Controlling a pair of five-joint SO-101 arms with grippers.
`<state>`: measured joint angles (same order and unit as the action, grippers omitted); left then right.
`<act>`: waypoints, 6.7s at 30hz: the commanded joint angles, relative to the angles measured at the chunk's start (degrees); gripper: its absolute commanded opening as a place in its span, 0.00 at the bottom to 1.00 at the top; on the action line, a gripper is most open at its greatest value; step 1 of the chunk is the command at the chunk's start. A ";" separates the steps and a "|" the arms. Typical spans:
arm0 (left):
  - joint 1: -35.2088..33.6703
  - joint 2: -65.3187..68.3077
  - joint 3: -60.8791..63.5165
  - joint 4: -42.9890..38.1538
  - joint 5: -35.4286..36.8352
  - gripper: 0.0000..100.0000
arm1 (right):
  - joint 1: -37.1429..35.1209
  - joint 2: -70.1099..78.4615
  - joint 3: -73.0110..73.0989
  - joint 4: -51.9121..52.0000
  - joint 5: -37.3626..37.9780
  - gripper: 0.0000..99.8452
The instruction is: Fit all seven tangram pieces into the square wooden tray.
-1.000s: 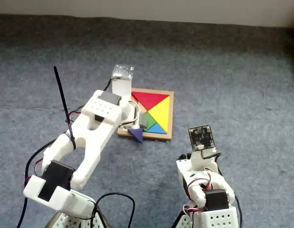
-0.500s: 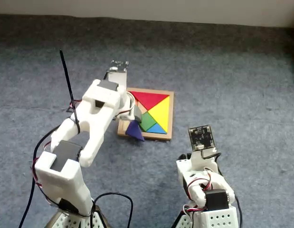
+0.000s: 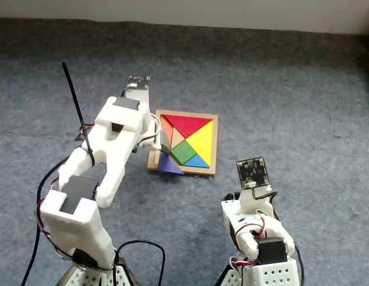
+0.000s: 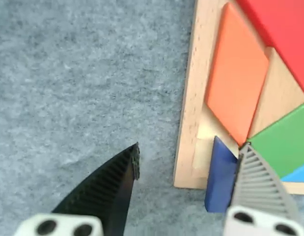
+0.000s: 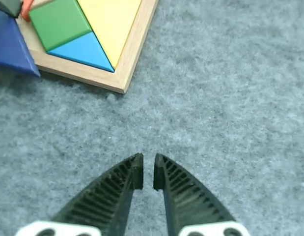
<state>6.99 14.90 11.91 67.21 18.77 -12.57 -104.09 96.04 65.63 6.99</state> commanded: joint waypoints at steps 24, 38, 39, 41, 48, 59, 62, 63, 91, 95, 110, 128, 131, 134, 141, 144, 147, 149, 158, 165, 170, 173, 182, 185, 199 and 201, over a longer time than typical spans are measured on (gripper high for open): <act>3.30 -12.53 16.31 -7.47 0.35 0.31 | 0.84 -0.75 6.81 0.31 -0.53 0.06; 1.19 -3.30 3.65 -3.08 0.44 0.31 | 0.84 -0.75 6.81 0.31 -0.53 0.06; 1.27 -3.82 3.74 -2.99 0.44 0.31 | 0.84 -0.75 6.81 0.31 -0.53 0.06; 1.10 -4.97 3.82 -2.37 0.44 0.31 | 0.84 -0.75 6.81 0.31 -0.53 0.06; 0.92 -7.34 3.21 -2.64 0.35 0.31 | 0.84 -0.75 6.81 0.31 -0.53 0.06; -0.66 -7.52 1.27 -5.36 0.26 0.31 | 0.84 -0.75 6.81 0.31 -0.53 0.06; -2.07 -8.40 0.84 -5.01 0.26 0.31 | 0.84 -0.75 6.81 0.31 -0.53 0.06; -2.07 -9.01 0.75 -3.96 0.26 0.31 | 0.84 -0.75 6.81 0.31 -0.53 0.06; -0.31 -4.44 4.88 -10.02 0.35 0.31 | 0.84 -0.75 6.81 0.31 -0.53 0.06; -1.10 -1.10 0.04 -8.62 0.62 0.31 | 0.84 -0.75 6.81 0.31 -0.53 0.06; -1.19 0.13 -2.68 -5.80 0.62 0.31 | 0.84 -0.75 6.81 0.31 -0.53 0.06; -5.49 -40.84 32.13 -18.99 0.18 0.19 | 0.84 -0.75 6.81 0.31 -0.53 0.06; -5.49 -51.38 40.84 -23.21 -1.93 0.19 | 0.84 -0.75 6.81 0.31 -0.53 0.06; -5.49 -61.05 47.60 -25.14 -5.45 0.16 | 0.84 -0.75 6.81 0.22 -0.53 0.06; -5.41 -82.51 59.03 -25.76 -11.87 0.02 | 0.84 -0.75 6.81 0.22 -0.53 0.06; -5.23 -90.95 64.13 -25.85 -12.04 0.02 | 0.84 -0.75 6.81 0.22 -0.53 0.06; -5.41 -98.59 68.70 -25.76 -12.04 0.02 | 0.84 -0.75 6.81 0.22 -0.53 0.06; -5.41 -103.43 71.87 -25.85 -12.13 0.02 | 0.84 -0.75 6.81 0.22 -0.53 0.06; -5.58 -120.31 85.23 -25.05 -15.21 0.03 | 0.84 -0.75 6.81 0.31 -0.53 0.06; -5.49 -117.67 85.23 -17.76 -20.31 0.03 | 0.84 -0.75 6.81 0.31 -0.53 0.06; -5.76 -117.85 85.23 -8.79 -20.31 0.03 | 0.84 -0.75 6.81 0.31 -0.53 0.06; -8.40 -117.85 85.23 -7.03 -20.31 0.03 | 0.84 -0.75 6.81 0.31 -0.53 0.06; -19.82 -117.85 85.23 -1.85 -20.13 0.02 | 0.84 -0.75 6.81 0.31 -0.53 0.06; -20.18 -117.58 85.23 -1.67 -20.13 0.02 | 0.84 -0.75 6.81 0.31 -0.53 0.06; -20.09 -117.93 85.23 9.49 -20.22 0.02 | 0.84 -0.75 6.81 0.31 -0.53 0.06; -20.09 -117.93 85.23 9.49 -20.22 0.02 | 0.84 -0.75 6.81 0.31 -0.53 0.06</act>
<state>-12.44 -102.46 95.96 76.44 -0.92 -12.57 -104.09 96.04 65.63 6.99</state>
